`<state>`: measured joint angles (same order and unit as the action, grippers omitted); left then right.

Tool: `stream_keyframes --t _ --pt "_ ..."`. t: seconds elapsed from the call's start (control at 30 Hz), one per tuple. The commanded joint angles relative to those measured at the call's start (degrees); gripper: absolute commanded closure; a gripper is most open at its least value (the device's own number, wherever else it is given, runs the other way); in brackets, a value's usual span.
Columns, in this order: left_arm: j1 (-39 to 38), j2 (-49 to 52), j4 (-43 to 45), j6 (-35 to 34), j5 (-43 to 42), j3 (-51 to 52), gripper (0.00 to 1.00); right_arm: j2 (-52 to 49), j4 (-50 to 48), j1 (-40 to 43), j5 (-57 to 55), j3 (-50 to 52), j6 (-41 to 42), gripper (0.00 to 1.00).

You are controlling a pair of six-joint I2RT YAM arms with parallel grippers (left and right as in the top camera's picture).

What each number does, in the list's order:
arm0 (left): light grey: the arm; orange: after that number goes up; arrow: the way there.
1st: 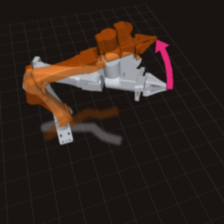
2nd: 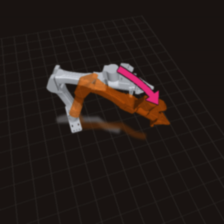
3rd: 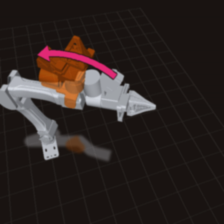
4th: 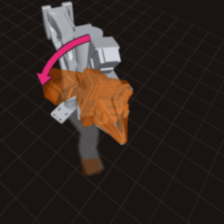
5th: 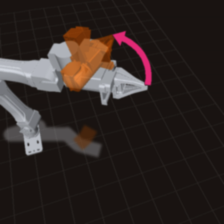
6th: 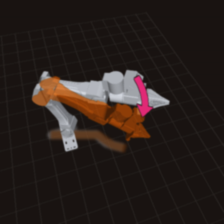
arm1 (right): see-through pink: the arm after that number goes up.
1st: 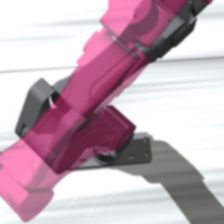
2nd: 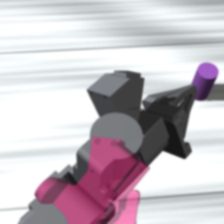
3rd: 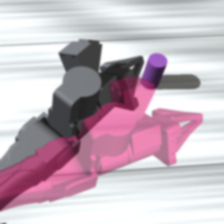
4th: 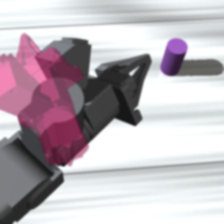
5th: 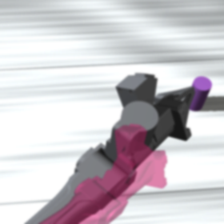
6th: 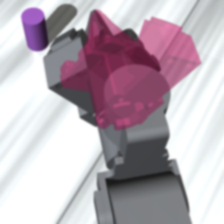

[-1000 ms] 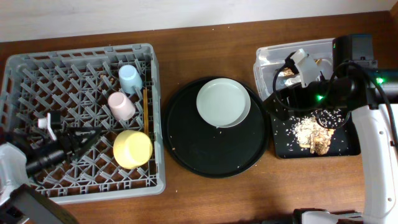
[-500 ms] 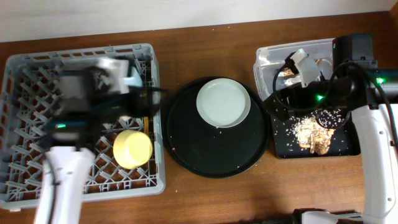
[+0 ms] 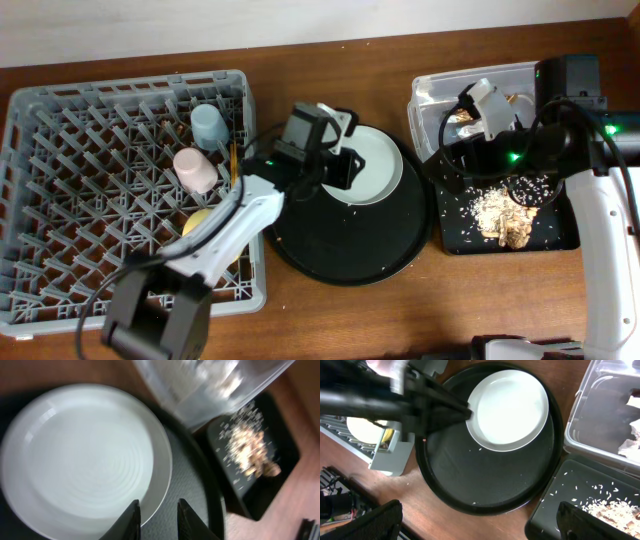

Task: Sort waste into correct bins and load items into the dishwasher rack
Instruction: 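Reach the left gripper to the white plate rim and grasp it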

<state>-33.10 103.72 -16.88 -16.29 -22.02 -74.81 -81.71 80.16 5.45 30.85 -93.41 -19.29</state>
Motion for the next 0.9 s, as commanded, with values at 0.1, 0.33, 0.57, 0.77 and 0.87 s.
stream_keyframes --t 0.1,0.33,0.57,0.77,0.87 --pt "-0.7 10.1 0.7 0.0 6.8 -0.5 0.84 -0.1 -0.1 0.2 -0.3 0.2 0.1 0.01" --pt "-0.7 13.6 -7.0 0.0 9.0 -0.5 0.89 -0.1 -0.1 0.2 -0.3 0.2 0.1 0.01" --pt "-0.3 13.6 -18.4 0.0 10.1 -0.7 0.9 -0.1 -0.1 0.2 -0.3 0.2 0.1 0.01" --pt "-0.1 12.8 -30.2 0.0 16.3 -7.9 0.9 -0.1 -0.1 0.2 -0.3 0.2 0.1 0.01" --pt "-0.3 11.8 -36.6 0.1 19.8 -13.0 0.87 -0.1 -0.1 0.2 -0.3 0.2 0.1 0.01"
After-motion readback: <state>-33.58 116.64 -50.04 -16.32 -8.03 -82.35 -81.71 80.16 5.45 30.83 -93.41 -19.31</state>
